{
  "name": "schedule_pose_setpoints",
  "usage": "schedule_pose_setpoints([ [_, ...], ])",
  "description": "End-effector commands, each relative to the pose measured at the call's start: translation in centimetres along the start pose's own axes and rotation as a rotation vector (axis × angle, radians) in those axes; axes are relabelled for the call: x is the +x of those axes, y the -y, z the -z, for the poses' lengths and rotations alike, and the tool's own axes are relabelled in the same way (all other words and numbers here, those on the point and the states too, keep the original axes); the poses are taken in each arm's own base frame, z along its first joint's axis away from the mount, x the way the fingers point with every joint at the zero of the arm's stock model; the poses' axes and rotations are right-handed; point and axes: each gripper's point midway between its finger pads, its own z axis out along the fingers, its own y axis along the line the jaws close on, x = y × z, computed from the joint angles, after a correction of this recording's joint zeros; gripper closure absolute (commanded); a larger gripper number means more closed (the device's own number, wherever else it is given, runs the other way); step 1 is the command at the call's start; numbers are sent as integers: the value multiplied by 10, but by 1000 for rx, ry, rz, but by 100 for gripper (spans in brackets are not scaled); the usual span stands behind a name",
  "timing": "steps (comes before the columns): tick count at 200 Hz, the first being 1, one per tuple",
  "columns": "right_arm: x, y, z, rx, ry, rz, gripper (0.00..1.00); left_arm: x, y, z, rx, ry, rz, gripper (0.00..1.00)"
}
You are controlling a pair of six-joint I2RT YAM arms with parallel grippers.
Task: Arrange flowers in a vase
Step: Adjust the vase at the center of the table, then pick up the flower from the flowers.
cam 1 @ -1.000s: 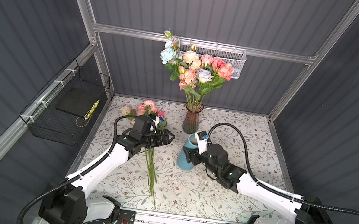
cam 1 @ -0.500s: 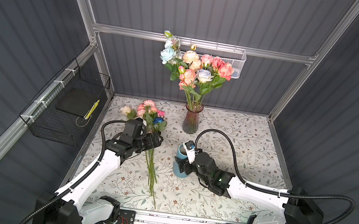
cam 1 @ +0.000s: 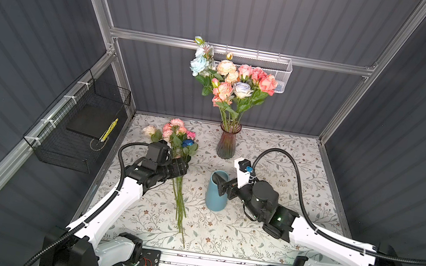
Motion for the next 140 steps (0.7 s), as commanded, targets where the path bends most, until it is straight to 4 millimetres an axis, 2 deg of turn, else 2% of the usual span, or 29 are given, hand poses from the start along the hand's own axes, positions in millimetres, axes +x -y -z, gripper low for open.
schedule_pose_setpoints([
  [1, -42, 12, 28, 25, 119, -33, 1, -6, -21, -18, -106, 2, -34, 51],
  [12, -50, 14, 36, 19, 132, -36, 1, -4, -26, -32, -118, -9, -31, 50],
  [29, -56, 19, 44, 35, 127, -48, 1, -4, -26, -54, -91, -5, -22, 38],
  [38, -56, 22, 47, 42, 123, -49, 1, -4, -24, -63, -73, -9, -22, 36],
  [80, -44, 34, 55, 82, 98, -69, 1, -14, -18, -89, -51, -1, -57, 41],
  [103, -40, 38, 58, 98, 93, -81, 1, -10, -24, -104, -105, -27, -96, 50],
  [140, -37, 43, 60, 111, 88, -86, 1, -2, -38, -123, -198, -59, -141, 51],
])
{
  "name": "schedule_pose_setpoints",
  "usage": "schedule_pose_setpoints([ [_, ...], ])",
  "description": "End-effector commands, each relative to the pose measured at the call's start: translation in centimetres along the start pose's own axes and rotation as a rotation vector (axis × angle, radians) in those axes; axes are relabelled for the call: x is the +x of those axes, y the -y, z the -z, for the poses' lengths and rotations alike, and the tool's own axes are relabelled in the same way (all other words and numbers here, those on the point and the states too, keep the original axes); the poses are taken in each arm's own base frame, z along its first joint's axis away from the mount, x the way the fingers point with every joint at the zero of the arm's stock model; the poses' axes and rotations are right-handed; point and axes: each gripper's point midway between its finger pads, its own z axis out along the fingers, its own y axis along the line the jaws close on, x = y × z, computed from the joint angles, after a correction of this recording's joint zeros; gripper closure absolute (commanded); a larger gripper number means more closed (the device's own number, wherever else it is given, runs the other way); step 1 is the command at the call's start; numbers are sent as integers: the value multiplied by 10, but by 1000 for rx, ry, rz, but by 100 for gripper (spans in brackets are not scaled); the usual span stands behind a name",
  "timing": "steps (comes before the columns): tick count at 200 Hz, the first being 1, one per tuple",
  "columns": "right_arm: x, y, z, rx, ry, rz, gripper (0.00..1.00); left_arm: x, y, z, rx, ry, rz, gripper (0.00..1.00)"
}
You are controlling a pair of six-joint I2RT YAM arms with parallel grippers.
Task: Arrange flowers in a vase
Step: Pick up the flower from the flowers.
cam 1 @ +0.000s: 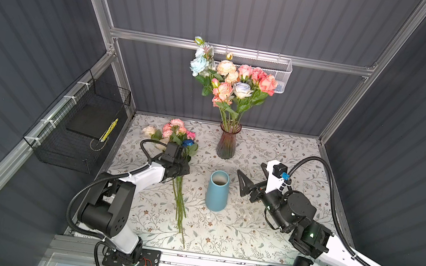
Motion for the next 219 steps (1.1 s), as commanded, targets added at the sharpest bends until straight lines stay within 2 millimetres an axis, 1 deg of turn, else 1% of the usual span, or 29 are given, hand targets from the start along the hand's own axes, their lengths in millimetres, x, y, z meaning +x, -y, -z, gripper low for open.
schedule_pose_setpoints([
  [1, 2, 8, 3, 33, -5, -15, 1, -6, -4, -8, -55, 16, -53, 51],
  [18, 3, 10, 4, 38, -8, -14, 1, -3, -5, -17, -71, 0, -65, 55],
  [37, 4, 12, 4, 42, -11, -18, 1, 3, -7, -27, -95, -21, -81, 63],
  [56, 2, 14, 6, 48, -8, -21, 1, 6, -10, -28, -110, -25, -84, 72],
  [69, 1, 16, 7, 50, -4, -25, 1, 1, -6, -20, -96, 3, -83, 77],
  [83, 1, 17, 7, 56, -4, -26, 1, -8, 3, -8, -72, 42, -89, 84],
  [97, 2, 19, 7, 62, -5, -33, 1, -17, 12, 4, -53, 80, -98, 94],
  [103, 2, 19, 6, 62, -4, -35, 1, -21, 17, 10, -41, 97, -99, 100],
  [116, 2, 19, 6, 61, -4, -38, 1, -29, 23, 24, -22, 137, -98, 100],
  [142, 1, 20, 6, 63, -3, -43, 1, -49, 35, 63, 23, 238, -81, 100],
  [160, 1, 20, 5, 61, -8, -48, 1, -67, 43, 103, 57, 339, -79, 100],
  [176, 0, 19, 6, 54, -6, -52, 1, -84, 58, 153, 134, 453, -94, 100],
  [197, -7, 16, 7, 29, 5, -65, 1, -101, 89, 225, 291, 587, -152, 100],
  [210, -15, 3, 7, -45, 12, -65, 1, -107, 113, 266, 407, 631, -212, 100],
  [219, -23, -11, 7, -128, 4, -62, 1, -108, 130, 291, 495, 649, -259, 100],
])
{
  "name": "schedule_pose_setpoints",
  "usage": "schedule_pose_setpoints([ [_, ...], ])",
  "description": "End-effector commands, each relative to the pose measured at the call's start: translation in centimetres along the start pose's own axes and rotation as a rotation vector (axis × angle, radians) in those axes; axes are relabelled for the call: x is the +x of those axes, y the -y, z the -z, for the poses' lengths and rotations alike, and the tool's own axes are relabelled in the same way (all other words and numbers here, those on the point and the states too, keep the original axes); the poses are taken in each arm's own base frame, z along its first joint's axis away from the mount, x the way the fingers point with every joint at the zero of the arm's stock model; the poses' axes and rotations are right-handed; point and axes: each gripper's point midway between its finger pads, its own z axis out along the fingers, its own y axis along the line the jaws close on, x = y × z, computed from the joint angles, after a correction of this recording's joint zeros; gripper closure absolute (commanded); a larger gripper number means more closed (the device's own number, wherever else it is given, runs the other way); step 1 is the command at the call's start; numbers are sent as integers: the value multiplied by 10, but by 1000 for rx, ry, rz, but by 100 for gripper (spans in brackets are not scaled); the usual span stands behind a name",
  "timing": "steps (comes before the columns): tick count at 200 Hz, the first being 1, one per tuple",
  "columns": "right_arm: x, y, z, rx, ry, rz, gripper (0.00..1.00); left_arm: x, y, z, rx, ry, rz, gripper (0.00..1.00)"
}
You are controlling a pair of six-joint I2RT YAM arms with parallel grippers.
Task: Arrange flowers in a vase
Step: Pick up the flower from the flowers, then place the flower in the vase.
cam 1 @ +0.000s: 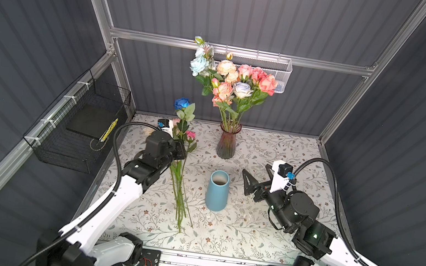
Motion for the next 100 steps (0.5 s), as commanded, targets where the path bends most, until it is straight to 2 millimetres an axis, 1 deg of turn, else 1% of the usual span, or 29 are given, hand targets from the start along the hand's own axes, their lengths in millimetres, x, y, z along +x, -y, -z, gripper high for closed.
schedule_pose_setpoints([
  [1, -25, -27, 5, -158, 16, -18, 1, -49, 61, 41, 245, 83, -84, 100],
  [13, -32, -48, 3, -275, -25, -26, 1, -65, 89, 61, 377, 113, -100, 100],
  [14, -33, -48, 2, -271, -25, -28, 1, -67, 91, 63, 386, 117, -101, 100],
  [17, -34, -57, 2, -319, -43, -33, 1, -71, 98, 68, 420, 123, -105, 100],
  [25, -37, -71, -1, -396, -80, -49, 1, -79, 113, 80, 493, 134, -111, 100],
  [26, -39, -76, 1, -427, -85, -49, 1, -80, 114, 81, 498, 137, -110, 100],
  [29, -40, -80, -1, -445, -98, -60, 1, -82, 122, 87, 545, 133, -114, 100],
  [31, -40, -87, -1, -485, -111, -62, 1, -83, 126, 89, 569, 132, -116, 100],
  [35, -42, -94, -3, -515, -124, -72, 1, -86, 134, 94, 613, 136, -118, 100],
  [41, -46, -109, -2, -598, -147, -85, 1, -90, 146, 103, 683, 141, -123, 100],
  [49, -48, -129, 0, -709, -183, -101, 1, -93, 159, 111, 765, 138, -119, 100],
  [57, -50, -143, -1, -782, -207, -120, 1, -94, 171, 118, 849, 132, -113, 100],
  [63, -57, -151, 1, -827, -204, -132, 1, -95, 178, 124, 910, 129, -111, 100],
  [65, -51, -154, -5, -834, -224, -139, 1, -95, 180, 124, 926, 127, -108, 100],
  [73, -53, -161, -9, -870, -229, -154, 1, -95, 187, 129, 989, 126, -101, 100],
  [81, -56, -166, -10, -895, -223, -162, 1, -94, 192, 134, 1045, 130, -95, 100],
  [100, -60, -173, -16, -918, -217, -170, 5, -91, 198, 139, 1112, 124, -85, 100],
])
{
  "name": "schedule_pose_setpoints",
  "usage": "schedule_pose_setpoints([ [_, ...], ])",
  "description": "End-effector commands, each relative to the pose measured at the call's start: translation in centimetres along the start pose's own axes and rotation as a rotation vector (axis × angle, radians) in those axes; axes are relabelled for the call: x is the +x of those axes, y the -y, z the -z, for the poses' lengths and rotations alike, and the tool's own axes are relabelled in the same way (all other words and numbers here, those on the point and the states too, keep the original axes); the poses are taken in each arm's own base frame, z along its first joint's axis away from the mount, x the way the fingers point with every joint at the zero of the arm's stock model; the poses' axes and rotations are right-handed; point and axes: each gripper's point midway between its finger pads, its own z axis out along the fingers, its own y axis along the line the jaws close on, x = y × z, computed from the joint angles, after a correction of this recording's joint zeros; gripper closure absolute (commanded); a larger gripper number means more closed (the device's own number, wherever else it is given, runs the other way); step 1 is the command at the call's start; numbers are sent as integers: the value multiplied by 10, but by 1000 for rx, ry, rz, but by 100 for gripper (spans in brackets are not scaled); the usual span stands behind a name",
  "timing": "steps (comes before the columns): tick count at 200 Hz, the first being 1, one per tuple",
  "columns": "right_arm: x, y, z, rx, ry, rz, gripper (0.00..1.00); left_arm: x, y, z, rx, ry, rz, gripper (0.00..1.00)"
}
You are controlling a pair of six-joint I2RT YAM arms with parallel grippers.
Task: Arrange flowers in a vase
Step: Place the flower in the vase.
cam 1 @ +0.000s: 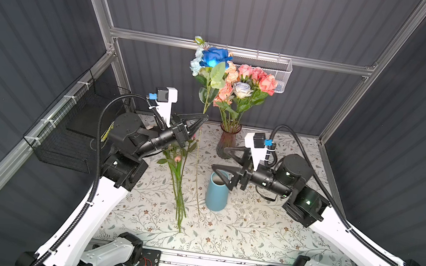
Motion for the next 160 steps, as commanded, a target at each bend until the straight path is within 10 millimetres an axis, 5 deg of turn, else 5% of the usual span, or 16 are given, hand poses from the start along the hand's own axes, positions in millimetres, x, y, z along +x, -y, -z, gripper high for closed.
schedule_pose_setpoints([
  [1, -2, -28, -7, -166, -31, -39, 6, 1, 39, -1, 227, -15, 13, 100],
  [45, -2, -27, -24, -190, -47, -64, 28, 14, 50, -12, 306, -57, 35, 100],
  [78, -6, -26, -23, -181, -26, -53, 75, 17, 47, -12, 283, -55, 36, 100],
  [88, -9, -25, -21, -168, -15, -47, 100, 16, 43, -11, 247, -46, 35, 75],
  [101, -15, -25, -17, -146, 8, -27, 100, 15, 35, -8, 187, -26, 32, 30],
  [103, -15, -24, -16, -139, 12, -23, 100, 14, 33, -8, 172, -22, 29, 8],
  [105, -16, -23, -15, -133, 16, -17, 100, 14, 32, -7, 159, -19, 28, 2],
  [160, -71, 22, 30, 256, 205, 233, 100, 1, 6, 38, -192, 88, -123, 0],
])
